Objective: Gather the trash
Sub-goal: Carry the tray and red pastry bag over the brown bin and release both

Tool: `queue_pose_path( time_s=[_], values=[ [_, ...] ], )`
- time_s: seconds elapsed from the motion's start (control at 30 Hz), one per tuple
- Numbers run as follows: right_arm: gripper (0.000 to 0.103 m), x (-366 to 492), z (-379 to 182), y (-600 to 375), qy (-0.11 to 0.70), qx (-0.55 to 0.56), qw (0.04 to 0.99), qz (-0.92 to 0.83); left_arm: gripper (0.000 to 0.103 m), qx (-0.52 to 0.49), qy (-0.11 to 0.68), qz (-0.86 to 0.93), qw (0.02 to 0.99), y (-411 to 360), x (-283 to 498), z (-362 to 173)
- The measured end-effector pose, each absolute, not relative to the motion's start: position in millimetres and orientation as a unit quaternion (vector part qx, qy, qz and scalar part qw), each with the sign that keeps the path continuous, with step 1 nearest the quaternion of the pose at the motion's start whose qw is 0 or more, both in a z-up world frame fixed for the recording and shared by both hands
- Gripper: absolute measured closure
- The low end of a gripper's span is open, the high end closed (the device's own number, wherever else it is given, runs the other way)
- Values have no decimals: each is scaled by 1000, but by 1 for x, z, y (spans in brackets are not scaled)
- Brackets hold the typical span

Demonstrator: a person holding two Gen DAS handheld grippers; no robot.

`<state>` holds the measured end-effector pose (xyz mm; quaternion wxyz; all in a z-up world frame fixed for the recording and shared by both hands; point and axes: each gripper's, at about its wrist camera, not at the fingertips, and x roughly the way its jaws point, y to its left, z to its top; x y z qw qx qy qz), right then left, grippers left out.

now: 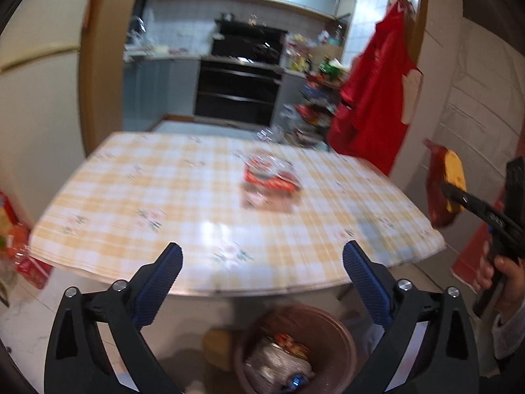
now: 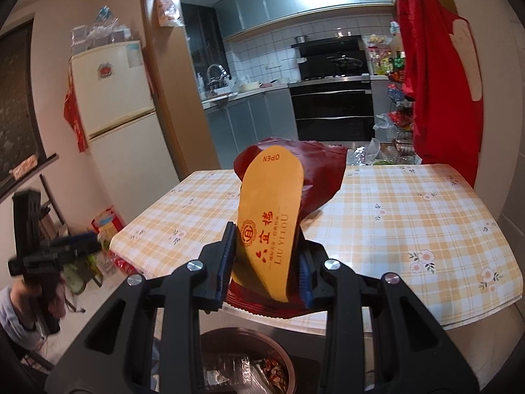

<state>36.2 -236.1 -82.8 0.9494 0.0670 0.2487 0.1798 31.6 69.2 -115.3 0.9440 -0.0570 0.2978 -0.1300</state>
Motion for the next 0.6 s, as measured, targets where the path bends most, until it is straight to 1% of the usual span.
queue_pose_path(
  time_s=[0.17, 0.37, 0.43, 0.47, 0.53, 0.57, 0.6],
  values=[
    [68, 26, -82, -220, 256, 32, 946, 198, 6, -53, 277, -97, 954, 81, 26, -104],
    [67, 22, -89, -205, 275, 14, 936, 220, 6, -51, 267, -77, 959, 89, 23, -101],
    [63, 22, -92, -198, 286, 10, 930, 232, 6, -54, 268, -75, 959, 92, 22, -101],
    [61, 21, -94, -196, 289, 8, 928, 236, 6, -56, 269, -73, 959, 93, 23, -102],
    [52, 21, -98, -188, 299, 7, 921, 252, 6, -59, 272, -68, 958, 95, 24, -104],
    [40, 21, -99, -185, 301, 5, 919, 254, 6, -61, 273, -66, 958, 97, 25, -106],
    [33, 21, -101, -182, 303, 1, 918, 255, 6, -63, 274, -65, 957, 98, 26, -106]
  ],
)
